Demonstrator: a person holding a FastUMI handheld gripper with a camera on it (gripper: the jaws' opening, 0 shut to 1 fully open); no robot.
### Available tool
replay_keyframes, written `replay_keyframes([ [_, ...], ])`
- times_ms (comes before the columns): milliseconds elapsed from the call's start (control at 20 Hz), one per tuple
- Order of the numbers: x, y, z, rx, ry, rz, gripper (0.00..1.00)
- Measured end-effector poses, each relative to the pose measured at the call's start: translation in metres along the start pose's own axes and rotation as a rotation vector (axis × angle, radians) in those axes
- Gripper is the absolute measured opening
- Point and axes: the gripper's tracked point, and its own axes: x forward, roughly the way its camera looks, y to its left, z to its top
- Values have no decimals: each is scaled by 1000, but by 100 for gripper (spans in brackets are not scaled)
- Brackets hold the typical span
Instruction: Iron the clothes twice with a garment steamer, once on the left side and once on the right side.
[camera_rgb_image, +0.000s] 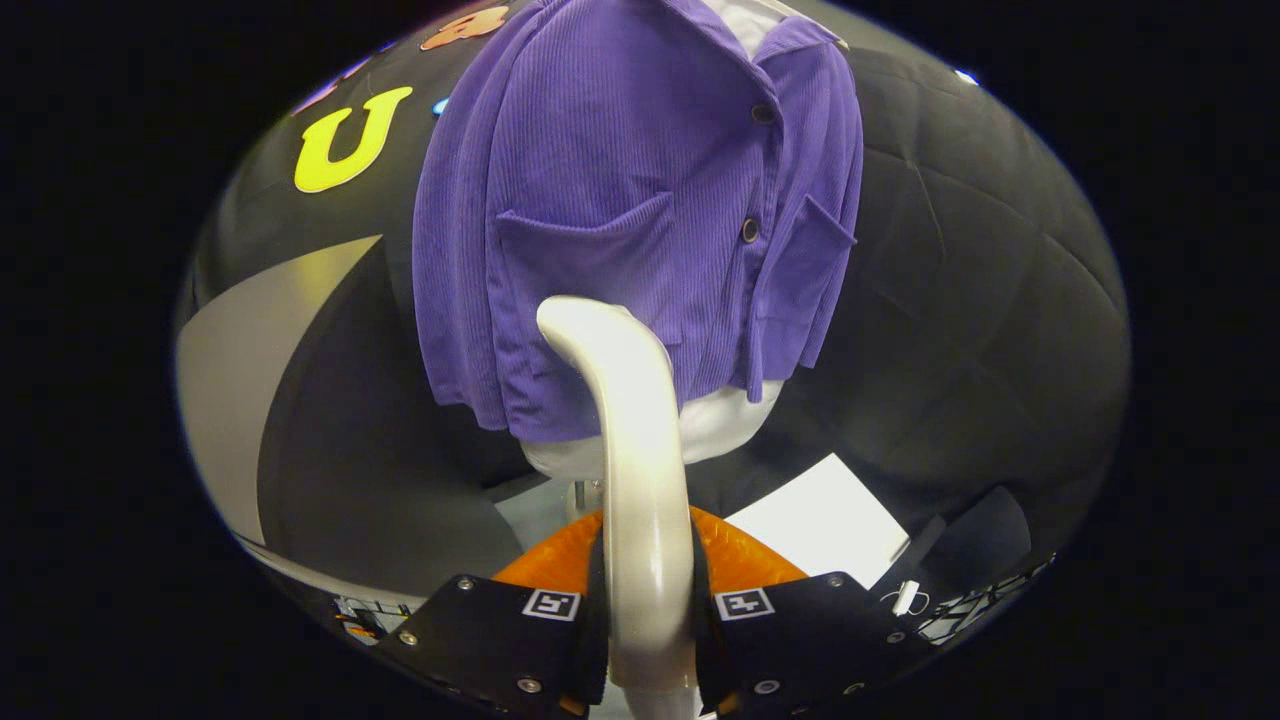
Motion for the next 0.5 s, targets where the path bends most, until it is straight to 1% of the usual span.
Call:
replay_keyframes([
  [150, -3, -6, 2, 11, 20, 33, 35],
  [500, -34, -69, 28, 46, -44, 73, 34],
])
